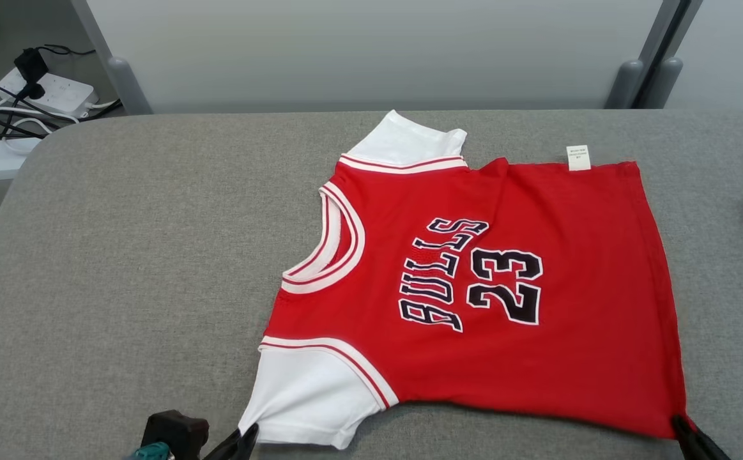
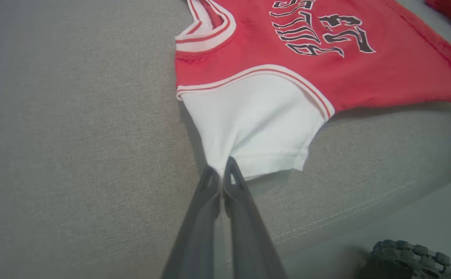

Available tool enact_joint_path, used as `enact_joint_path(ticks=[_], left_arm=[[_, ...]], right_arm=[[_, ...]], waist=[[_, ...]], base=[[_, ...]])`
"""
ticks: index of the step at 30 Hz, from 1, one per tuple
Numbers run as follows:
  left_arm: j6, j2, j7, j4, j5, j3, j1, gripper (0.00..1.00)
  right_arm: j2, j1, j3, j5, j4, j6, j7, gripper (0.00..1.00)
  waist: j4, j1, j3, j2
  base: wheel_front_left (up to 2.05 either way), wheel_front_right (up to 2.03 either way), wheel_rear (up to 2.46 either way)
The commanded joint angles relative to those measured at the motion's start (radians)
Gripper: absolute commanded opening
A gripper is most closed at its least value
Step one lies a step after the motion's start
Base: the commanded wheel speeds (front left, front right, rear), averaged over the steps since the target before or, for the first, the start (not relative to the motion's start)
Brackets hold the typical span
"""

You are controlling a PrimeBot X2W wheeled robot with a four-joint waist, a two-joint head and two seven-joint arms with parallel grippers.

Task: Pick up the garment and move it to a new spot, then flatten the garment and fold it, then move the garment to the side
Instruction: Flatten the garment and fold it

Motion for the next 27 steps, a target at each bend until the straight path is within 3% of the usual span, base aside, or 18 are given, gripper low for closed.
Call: enact_joint_path(ticks=[1, 10, 17, 27], left_arm=[[0.013, 0.019, 0.006, -0.043, -0.013, 0.04, -0.024, 0.0], [0.049, 0.072, 0.145, -0.217, -0.03, 0.041, 0.083, 0.0], [0.078, 0.106, 0.221, -0.317, -0.047, 0.066, 0.141, 0.0], [0.019, 0.06, 0.122, -0.267, -0.118, 0.075, 0.026, 0.0]], right_arm=[[-0.036, 0.004, 0.013, 0.003, -0.037, -0.003, 0.013, 0.0], [-0.047, 0.171, -0.076, 0.005, -0.28, -0.003, 0.253, 0.0], [-0.015, 0.25, -0.158, 0.006, -0.41, -0.003, 0.348, 0.0], [0.006, 0.184, -0.189, -0.01, -0.436, -0.003, 0.348, 0.0]], waist=[[0.003, 0.0, 0.0, -0.0001], [0.013, 0.0, 0.009, -0.0001], [0.01, 0.0, 0.016, -0.0001], [0.003, 0.0, 0.008, -0.0001]], base=[[0.0, 0.0, 0.0], [0.0, 0.0, 0.0], [0.0, 0.0, 0.0], [0.0, 0.0, 0.0]])
